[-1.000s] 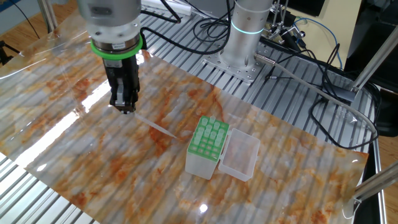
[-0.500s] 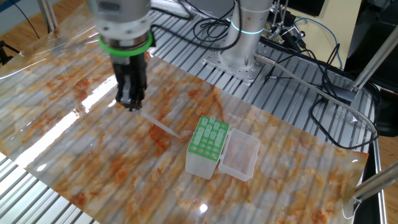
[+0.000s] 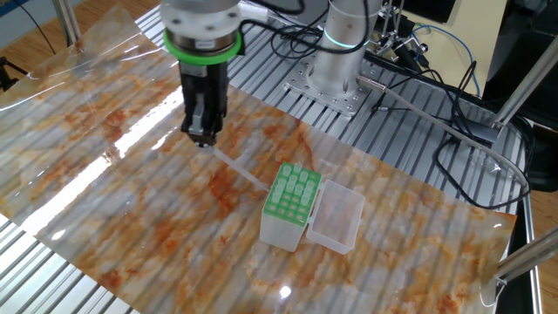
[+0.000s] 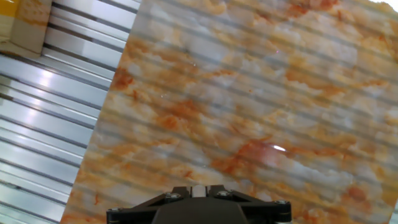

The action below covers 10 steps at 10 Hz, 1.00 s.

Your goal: Insert a large pipette tip into the holder for large pipette tips

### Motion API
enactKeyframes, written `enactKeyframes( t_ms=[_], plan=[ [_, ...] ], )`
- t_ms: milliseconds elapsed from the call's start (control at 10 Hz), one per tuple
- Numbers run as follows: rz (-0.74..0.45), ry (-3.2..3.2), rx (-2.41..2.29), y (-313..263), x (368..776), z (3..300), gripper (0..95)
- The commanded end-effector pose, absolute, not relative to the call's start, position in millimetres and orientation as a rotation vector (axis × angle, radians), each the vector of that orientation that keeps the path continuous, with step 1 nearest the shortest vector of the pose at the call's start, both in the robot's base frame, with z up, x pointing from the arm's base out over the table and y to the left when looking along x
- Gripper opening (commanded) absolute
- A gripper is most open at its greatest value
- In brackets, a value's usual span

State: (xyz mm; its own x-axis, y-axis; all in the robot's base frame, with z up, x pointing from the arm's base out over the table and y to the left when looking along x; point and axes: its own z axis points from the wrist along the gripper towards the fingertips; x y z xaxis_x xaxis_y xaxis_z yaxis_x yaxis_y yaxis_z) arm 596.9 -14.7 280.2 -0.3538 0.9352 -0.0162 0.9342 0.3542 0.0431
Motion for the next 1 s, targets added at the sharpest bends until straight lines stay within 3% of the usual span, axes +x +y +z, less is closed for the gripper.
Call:
enactKeyframes(
  t_ms=[100, 1000],
  plan=[
    [0.035, 2.537, 1.756, -9, 592, 283, 0.0],
    [0.026, 2.412, 1.789, 11, 577, 293, 0.0]
  ],
)
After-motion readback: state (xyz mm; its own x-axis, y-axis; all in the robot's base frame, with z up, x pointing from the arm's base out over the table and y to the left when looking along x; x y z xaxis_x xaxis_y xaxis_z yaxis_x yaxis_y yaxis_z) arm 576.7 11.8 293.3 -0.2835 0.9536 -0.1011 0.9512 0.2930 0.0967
